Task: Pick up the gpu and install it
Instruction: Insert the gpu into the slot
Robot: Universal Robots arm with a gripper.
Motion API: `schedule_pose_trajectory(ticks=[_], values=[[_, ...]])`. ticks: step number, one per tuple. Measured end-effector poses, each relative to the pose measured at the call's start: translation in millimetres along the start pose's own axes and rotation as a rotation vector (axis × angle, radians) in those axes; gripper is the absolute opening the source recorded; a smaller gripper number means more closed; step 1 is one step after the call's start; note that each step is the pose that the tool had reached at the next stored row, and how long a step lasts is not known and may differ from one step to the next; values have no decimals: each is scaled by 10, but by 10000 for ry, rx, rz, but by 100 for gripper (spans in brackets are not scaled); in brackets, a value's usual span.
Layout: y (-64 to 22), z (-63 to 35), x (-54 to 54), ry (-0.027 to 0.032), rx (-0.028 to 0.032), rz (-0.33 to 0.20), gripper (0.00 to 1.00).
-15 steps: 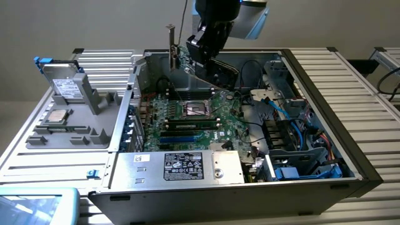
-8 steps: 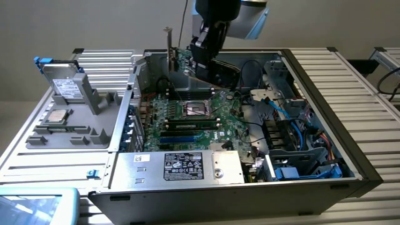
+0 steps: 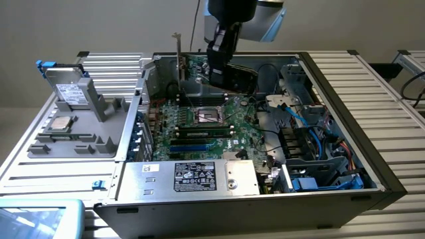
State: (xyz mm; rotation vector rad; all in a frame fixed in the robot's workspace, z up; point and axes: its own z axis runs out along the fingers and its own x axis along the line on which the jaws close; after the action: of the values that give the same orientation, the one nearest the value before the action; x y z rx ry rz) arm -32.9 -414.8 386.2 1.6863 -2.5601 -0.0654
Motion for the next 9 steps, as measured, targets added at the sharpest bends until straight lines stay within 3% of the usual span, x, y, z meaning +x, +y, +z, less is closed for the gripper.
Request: schedule_pose_trajectory(ticks=[9], values=[[0, 1, 0, 197, 285, -1250, 30]])
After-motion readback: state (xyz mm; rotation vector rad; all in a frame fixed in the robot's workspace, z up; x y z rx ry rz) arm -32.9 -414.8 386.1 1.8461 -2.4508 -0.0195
